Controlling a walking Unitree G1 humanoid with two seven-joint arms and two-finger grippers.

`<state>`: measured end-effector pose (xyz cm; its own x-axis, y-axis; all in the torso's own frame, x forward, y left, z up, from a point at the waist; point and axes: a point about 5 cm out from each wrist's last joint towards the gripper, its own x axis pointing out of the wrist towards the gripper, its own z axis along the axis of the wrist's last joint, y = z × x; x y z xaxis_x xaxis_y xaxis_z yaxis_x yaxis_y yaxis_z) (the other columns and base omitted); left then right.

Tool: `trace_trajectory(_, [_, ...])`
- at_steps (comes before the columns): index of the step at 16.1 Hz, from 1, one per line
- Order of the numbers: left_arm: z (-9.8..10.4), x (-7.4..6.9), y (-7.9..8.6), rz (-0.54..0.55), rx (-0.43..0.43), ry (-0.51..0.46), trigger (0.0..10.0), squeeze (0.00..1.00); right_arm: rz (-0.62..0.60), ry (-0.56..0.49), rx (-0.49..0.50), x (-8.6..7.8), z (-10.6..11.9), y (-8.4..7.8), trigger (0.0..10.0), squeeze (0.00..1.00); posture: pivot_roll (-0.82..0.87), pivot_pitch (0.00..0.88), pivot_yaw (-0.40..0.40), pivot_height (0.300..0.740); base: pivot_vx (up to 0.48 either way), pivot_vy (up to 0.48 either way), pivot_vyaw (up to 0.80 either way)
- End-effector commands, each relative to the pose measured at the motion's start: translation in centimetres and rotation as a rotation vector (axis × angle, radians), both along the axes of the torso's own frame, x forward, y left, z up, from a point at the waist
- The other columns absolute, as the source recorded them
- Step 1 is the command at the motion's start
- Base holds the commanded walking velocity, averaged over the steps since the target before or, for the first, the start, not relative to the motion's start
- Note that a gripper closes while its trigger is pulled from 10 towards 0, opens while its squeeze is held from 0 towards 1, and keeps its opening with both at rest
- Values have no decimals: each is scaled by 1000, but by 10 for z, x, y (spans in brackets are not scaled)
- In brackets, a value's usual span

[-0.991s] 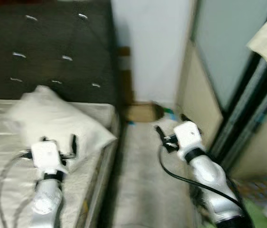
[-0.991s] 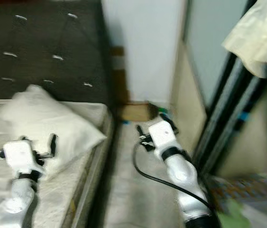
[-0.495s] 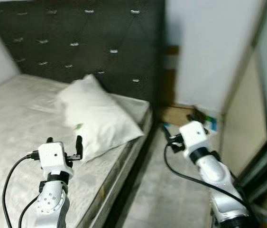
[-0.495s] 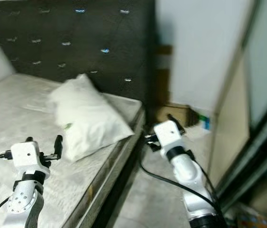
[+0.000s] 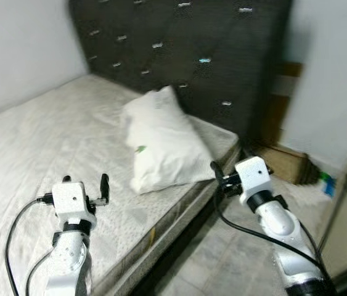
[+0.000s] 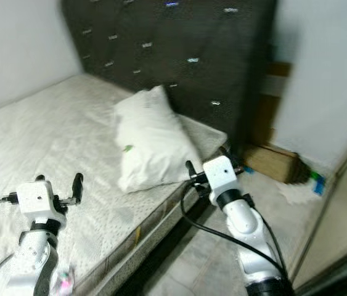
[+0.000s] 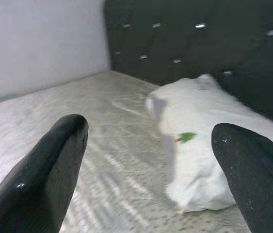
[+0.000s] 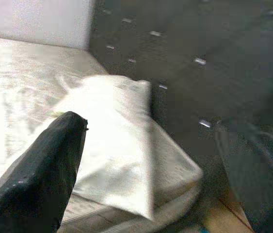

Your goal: Clean up the room

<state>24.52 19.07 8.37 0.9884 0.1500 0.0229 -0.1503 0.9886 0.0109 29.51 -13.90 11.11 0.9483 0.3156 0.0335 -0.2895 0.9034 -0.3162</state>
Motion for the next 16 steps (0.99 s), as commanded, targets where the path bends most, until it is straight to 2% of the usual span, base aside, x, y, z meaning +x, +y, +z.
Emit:
trace_trajectory(1, [2,1,3,10,5,-6,10000,0,25,-8,3,0,2,5,10000,0,-185,0,60,740,0,0,800])
trace_trajectory(4, [3,1,1,-2,33,-11,10000,0,33,-12,2,0,2,6,10000,0,-186,0,63,740,0,0,800])
trace_trajectory(16, [3,2,2,-7,56,-9,10000,0,42,-16,3,-1,1,8,10000,0,-184,0,69,740,0,0,800])
